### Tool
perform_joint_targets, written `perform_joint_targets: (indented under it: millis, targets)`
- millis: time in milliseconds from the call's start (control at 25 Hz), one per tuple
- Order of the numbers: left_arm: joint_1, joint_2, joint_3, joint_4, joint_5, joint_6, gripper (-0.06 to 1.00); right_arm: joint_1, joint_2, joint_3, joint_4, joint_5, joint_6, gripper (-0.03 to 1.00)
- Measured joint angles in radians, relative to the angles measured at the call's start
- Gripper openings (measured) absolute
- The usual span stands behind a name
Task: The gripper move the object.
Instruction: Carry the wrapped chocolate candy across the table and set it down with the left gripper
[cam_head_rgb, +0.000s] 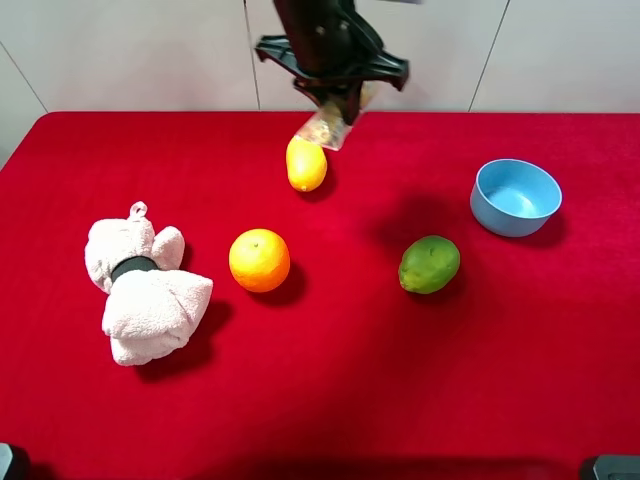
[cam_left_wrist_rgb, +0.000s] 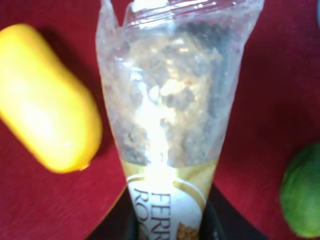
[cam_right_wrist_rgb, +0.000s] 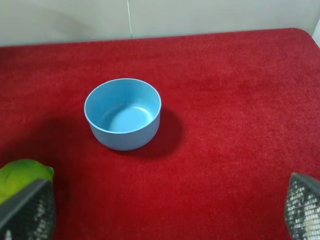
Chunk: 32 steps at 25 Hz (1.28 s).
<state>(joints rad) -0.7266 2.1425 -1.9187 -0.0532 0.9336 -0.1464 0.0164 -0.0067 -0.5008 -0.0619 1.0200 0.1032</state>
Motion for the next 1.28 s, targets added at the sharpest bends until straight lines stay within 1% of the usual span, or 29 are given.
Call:
perform_joint_targets:
  millis: [200, 480, 1000, 1280]
  targets:
    - [-0.044, 0.054, -0.039, 0.0, -0.065, 0.0, 0.22, 0.0, 0.0, 0.0, 0.0, 0.0, 0.0, 0.69]
    - [-0.089, 0.126, -0.056, 0.0, -0.196, -0.001, 0.22, 0.0, 0.0, 0.0, 0.001, 0.0, 0.0, 0.69]
    - [-0.118, 0.24, -0.065, -0.004, -0.391, -0.003, 0.22, 0.0, 0.0, 0.0, 0.004, 0.0, 0.0, 0.69]
    - [-0.135, 0.282, -0.066, -0.004, -0.467, -0.003, 0.22, 0.0, 0.0, 0.0, 0.004, 0.0, 0.0, 0.69]
